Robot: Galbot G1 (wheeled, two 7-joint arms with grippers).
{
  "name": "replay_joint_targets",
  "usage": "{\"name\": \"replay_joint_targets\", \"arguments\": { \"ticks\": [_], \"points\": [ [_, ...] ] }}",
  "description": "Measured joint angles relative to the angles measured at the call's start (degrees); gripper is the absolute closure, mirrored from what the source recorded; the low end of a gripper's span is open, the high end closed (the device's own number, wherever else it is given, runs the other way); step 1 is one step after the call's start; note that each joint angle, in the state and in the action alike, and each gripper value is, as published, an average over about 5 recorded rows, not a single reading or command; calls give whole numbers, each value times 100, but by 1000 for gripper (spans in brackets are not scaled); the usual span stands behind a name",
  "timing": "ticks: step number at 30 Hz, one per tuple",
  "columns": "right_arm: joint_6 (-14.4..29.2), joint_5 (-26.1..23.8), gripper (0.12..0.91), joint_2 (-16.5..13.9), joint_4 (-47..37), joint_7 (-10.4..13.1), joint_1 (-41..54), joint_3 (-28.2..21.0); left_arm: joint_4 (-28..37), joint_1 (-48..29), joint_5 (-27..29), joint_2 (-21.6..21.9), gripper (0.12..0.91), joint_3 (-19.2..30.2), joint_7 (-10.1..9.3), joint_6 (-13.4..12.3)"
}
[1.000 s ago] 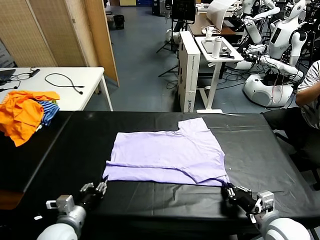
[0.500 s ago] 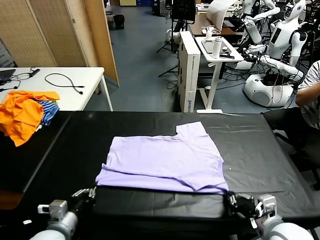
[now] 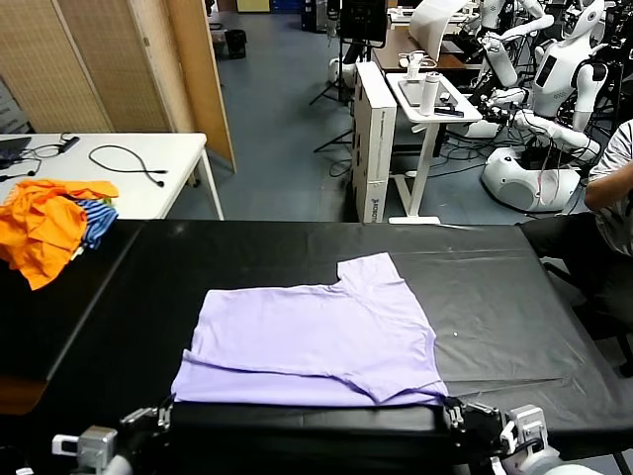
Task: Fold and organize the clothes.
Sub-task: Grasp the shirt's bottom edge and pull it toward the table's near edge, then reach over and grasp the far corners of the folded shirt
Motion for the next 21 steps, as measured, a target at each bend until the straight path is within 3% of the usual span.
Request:
{"name": "replay_joint_targets", "arguments": {
  "ticks": [4,7,9,13,18,21],
  "points": [
    [-1,401,138,-75,93,2,124,171,-68,-28,-208,27,366,-168,-39,168],
    [0,667,121,-214,-8,-14,487,256,-155,-61,-501,39,203,-330,12,190],
    [0,778,119,-321,-177,-28,844,244,-216,-124,-768,64,146,-445,81,164],
    [0,896,118,-482,-746,-73,1796,58,-237,-390,-1293,144,125,-556,98,227],
    [0,946,118,-544,-1629,-75,3056,-386,-44,-1138,-1831,229,123,-402,-236,539],
    [0,927,118,-525,-2091,-57,3722,-731,158,-1672,-2044,333,123,-240,-332,677]
  ]
}}
